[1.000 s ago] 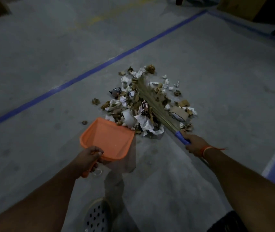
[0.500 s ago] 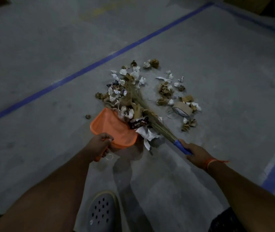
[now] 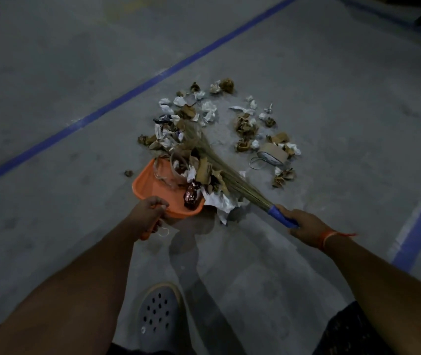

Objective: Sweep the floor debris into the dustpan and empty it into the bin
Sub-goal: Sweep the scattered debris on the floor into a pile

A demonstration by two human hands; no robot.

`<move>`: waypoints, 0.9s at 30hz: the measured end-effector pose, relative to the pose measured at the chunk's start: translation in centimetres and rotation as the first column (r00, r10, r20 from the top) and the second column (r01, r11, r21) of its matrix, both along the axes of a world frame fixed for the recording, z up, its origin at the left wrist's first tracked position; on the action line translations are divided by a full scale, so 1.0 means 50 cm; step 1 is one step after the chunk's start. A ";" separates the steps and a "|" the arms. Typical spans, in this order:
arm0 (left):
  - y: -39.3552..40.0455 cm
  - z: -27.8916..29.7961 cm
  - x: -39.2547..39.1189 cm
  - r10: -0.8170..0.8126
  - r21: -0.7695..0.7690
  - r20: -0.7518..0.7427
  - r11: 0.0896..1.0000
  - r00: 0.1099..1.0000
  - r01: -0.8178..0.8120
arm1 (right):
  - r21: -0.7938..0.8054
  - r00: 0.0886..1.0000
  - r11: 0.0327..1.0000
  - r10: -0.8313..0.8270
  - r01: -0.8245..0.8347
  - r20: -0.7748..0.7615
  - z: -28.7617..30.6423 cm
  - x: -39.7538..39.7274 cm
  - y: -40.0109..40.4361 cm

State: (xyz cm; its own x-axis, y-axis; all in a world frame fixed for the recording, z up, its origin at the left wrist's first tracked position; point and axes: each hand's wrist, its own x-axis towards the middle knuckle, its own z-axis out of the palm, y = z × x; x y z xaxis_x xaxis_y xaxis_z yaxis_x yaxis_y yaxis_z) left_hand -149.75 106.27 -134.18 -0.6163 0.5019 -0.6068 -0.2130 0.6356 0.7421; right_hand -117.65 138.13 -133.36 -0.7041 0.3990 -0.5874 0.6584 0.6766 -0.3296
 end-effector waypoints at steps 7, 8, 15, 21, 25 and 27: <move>0.002 0.000 0.004 0.001 0.004 -0.002 1.000 1.000 -0.001 | -0.008 0.999 1.000 0.031 -0.031 0.020 0.010 0.046 0.018; 0.004 0.002 0.005 0.007 0.009 0.004 1.000 1.000 -0.007 | -0.011 0.999 0.999 0.033 -0.033 0.019 0.010 0.049 0.016; 0.010 0.001 0.013 0.021 0.005 0.003 1.000 1.000 -0.021 | -0.066 1.000 0.998 0.026 -0.026 0.001 0.022 0.071 0.021; 0.020 -0.005 0.024 0.000 -0.029 -0.031 1.000 1.000 -0.001 | -0.145 0.997 0.988 -0.061 0.053 -0.053 0.038 0.097 0.034; 0.023 -0.021 0.033 -0.010 -0.066 -0.042 0.998 0.999 0.007 | -0.208 0.975 0.970 -0.157 0.123 -0.158 0.058 0.106 0.051; 0.020 -0.026 0.035 -0.015 -0.068 -0.045 0.998 0.999 0.012 | -0.213 0.961 0.968 -0.178 0.132 -0.213 0.062 0.105 0.061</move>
State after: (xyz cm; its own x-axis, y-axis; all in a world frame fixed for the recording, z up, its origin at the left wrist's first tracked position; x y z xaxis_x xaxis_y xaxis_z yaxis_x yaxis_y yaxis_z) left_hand -148.02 107.29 -135.47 -0.6373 0.4689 -0.6116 -0.1713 0.6876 0.7056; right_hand -112.39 141.17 -130.27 -0.7672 0.4080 -0.4949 0.6413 0.4796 -0.5989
